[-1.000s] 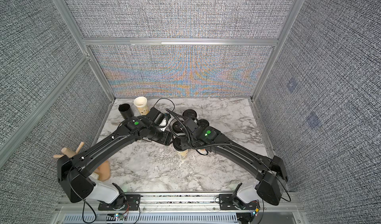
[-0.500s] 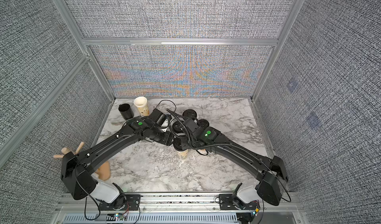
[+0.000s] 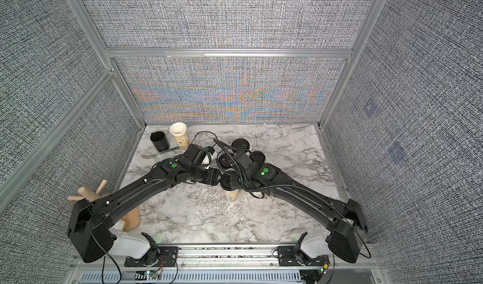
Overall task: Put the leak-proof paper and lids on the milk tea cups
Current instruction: Secure the cup lid on the cup.
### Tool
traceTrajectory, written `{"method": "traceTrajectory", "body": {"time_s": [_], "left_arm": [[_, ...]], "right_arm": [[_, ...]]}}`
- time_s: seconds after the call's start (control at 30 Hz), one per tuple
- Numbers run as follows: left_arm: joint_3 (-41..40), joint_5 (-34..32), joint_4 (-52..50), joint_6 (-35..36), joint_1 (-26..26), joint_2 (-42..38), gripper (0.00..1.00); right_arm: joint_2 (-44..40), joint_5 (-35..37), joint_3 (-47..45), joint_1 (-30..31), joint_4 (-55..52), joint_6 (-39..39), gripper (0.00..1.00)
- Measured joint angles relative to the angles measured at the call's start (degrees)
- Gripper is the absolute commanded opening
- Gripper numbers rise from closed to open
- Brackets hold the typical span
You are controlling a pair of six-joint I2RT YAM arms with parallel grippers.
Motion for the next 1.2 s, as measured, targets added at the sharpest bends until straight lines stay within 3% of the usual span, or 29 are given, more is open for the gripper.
{"method": "traceTrajectory", "body": {"time_s": [0.3,0.77,1.0,1.2], "left_arm": [[-1.66,-0.35,4.31,-1.09,-0.02,-0.33,0.70],[13.70,-7.41,-19.15,5.05,-0.50,0.81,0.75],[20.68,-8.48,-22.43,7.45,-0.55,3.41,0.75],[21.42,-7.02,-22.51,8.11,-0.55,3.21,0.75]], "right_arm": [[-1.60,1.95,-2.62,0.09,2.78,2.19,0.46],[-0.20,-2.82,-0.70,0.70,3.34,1.29,0.46],[0.22,-2.80,0.46,0.63,2.43,1.27,0.46],[0.52,-2.54,2.27,0.57,-0.26,1.27,0.51]]}}
